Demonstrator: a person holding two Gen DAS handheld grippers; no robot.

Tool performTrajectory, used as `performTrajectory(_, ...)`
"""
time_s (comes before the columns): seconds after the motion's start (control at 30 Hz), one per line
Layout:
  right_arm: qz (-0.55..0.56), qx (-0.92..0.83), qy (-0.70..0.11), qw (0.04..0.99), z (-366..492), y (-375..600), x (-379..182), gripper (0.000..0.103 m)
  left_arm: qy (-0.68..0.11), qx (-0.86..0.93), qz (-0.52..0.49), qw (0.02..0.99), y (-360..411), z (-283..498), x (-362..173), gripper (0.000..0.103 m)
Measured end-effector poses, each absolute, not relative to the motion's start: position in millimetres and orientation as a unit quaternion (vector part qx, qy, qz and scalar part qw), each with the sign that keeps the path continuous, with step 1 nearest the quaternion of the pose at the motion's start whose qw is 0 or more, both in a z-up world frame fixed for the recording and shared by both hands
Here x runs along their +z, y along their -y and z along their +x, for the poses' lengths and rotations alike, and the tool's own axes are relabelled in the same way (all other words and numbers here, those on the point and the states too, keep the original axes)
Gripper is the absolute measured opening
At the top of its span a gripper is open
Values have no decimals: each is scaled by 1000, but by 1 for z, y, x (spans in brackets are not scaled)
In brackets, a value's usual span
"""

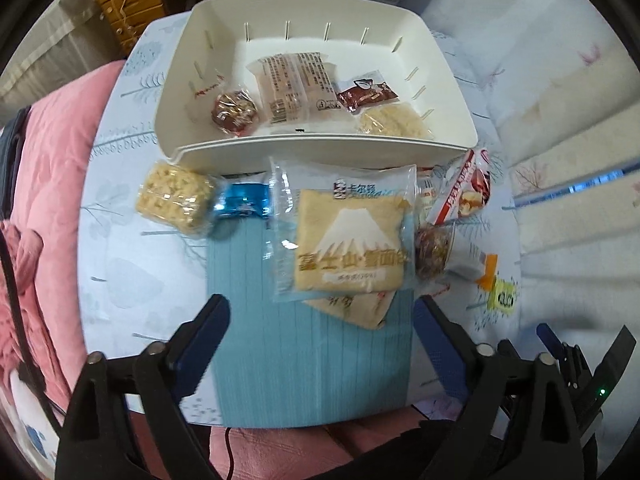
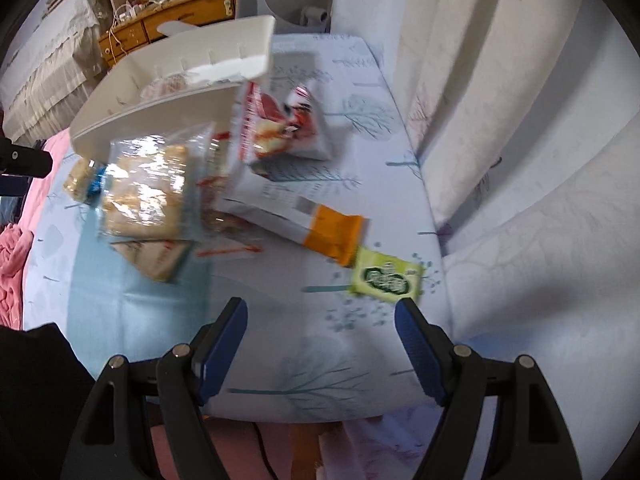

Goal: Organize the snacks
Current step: 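Withdraw both tools from the tray toward the remaining snacks, then grasp the green pineapple-cake packet with the right tool while the left tool grasps the Mount Fuji bread bag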

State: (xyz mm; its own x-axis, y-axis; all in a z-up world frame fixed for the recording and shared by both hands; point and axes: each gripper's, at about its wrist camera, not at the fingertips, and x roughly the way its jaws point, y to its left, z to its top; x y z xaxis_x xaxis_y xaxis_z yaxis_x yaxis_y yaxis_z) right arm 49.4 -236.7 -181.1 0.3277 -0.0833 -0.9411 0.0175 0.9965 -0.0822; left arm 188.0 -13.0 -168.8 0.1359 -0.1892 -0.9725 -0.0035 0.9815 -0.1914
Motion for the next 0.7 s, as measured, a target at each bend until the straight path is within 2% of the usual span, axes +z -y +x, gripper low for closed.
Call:
performTrajectory(0.3,-11,19,-631,775,77,288,-214,77,-683,-25,-84,725,48,211,-214,96)
performTrajectory(0.7,9,66,-674,736,103,309,-249,77,-719,24,-56,692,72,242,-266,96)
